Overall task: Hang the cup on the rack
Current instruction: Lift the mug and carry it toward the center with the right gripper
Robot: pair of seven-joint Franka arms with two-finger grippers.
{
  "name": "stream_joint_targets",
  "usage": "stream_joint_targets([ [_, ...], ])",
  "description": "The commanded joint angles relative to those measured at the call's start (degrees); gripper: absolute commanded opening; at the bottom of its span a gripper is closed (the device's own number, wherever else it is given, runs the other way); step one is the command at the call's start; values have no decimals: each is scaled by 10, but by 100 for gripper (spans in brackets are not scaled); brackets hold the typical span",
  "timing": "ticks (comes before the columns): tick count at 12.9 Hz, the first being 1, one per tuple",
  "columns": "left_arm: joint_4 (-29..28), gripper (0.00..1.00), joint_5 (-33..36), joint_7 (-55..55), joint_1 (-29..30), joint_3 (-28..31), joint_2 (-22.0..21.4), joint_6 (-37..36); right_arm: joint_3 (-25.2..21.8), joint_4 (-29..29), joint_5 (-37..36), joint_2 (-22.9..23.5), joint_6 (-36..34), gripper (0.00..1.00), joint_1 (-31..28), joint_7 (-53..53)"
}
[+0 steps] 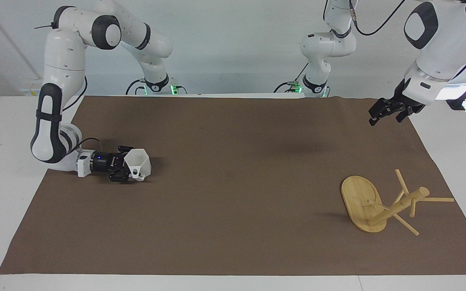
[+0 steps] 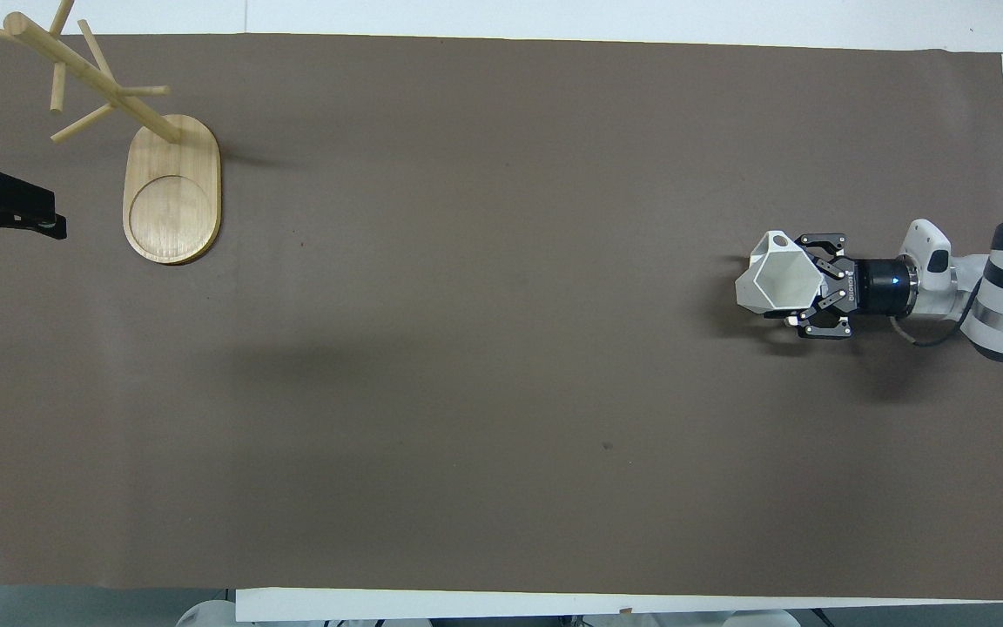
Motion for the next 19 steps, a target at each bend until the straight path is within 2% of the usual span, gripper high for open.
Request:
stream_joint_targets([
  [1, -14, 100, -3, 8, 7, -2, -12, 13, 0, -13, 53, -16, 14, 12, 44, 40],
  [4, -14, 100, -3, 7, 7, -2, -12, 13, 0, -3, 126, -29, 20, 8, 125, 28],
  [9, -16, 100, -3, -2, 15, -2, -14, 1, 0, -5, 287, -47, 133, 7, 276, 59],
  [11, -16, 100, -3, -43, 15, -2, -13, 7, 0, 0, 394, -48, 197, 6, 359, 75],
  [12, -17, 100, -3, -49, 11, -2, -13, 5, -3, 7, 419, -48, 229, 6, 405, 83],
  [13, -17, 100, -2, -48, 7, -2, -13, 3, -1, 16, 420, -48, 266, 6, 418, 90],
  [15, -19, 99, 5, -50, 0, -8, -14, 7, -1, 26, 423, -48, 297, 6, 462, 98],
  [17, -29, 99, 6, -96, -21, -9, -17, 14, 0, 31, 422, -46, 336, 6, 487, 96],
  [19, -71, 99, 6, -150, -58, -9, -37, 58, 0, 32, 434, -45, 345, 6, 510, 96],
])
